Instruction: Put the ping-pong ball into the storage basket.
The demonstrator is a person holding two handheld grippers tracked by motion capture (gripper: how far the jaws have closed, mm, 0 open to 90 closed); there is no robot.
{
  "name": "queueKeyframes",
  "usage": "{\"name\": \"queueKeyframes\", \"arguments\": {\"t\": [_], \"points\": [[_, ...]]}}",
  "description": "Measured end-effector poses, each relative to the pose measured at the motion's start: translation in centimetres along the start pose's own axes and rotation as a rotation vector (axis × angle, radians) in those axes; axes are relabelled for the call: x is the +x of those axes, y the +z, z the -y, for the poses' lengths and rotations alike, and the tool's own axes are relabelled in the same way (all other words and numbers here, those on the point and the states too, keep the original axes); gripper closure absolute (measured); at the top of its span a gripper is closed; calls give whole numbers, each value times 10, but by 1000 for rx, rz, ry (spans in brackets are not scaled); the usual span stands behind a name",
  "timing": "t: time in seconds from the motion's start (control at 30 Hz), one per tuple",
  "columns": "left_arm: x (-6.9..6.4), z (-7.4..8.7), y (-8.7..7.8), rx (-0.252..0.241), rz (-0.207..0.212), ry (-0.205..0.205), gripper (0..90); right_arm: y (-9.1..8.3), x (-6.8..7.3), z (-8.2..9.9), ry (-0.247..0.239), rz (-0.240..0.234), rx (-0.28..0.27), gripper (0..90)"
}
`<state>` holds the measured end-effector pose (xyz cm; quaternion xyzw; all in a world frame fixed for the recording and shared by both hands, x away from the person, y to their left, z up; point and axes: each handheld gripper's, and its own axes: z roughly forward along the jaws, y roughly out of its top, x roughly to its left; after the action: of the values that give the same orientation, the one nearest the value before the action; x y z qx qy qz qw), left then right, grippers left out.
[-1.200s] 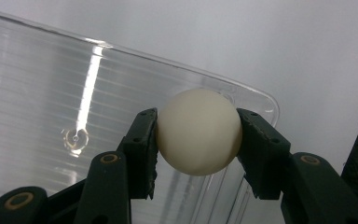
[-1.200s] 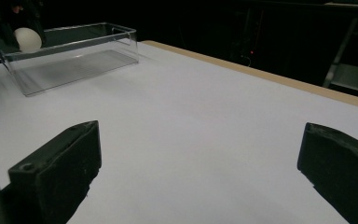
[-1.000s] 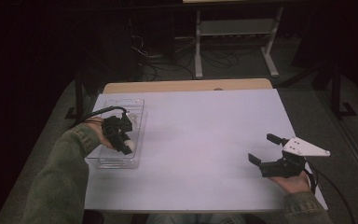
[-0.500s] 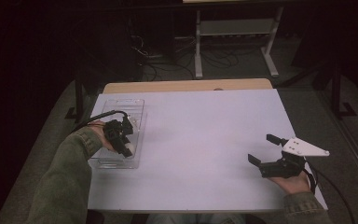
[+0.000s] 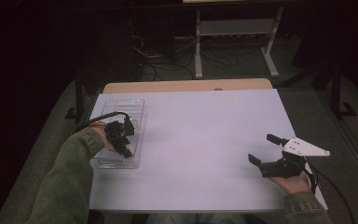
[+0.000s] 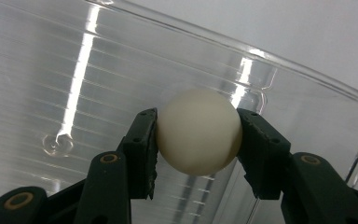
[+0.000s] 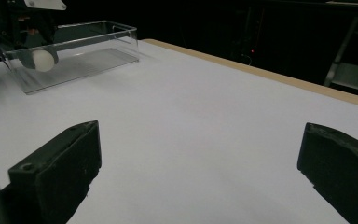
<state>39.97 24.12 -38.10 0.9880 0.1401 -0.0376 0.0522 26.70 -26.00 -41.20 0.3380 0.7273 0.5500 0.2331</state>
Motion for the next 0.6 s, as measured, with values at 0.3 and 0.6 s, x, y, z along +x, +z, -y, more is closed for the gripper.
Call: {"name": "queueKeyframes", "arguments": {"t": [0.3,0.6], "points": [[3,1,-2,3,15,-21,486,0,0,0,-2,1,-1,0],[5,4,-7,-27,-23,-55,287,1,0,0,-2,0,3,0]]}}
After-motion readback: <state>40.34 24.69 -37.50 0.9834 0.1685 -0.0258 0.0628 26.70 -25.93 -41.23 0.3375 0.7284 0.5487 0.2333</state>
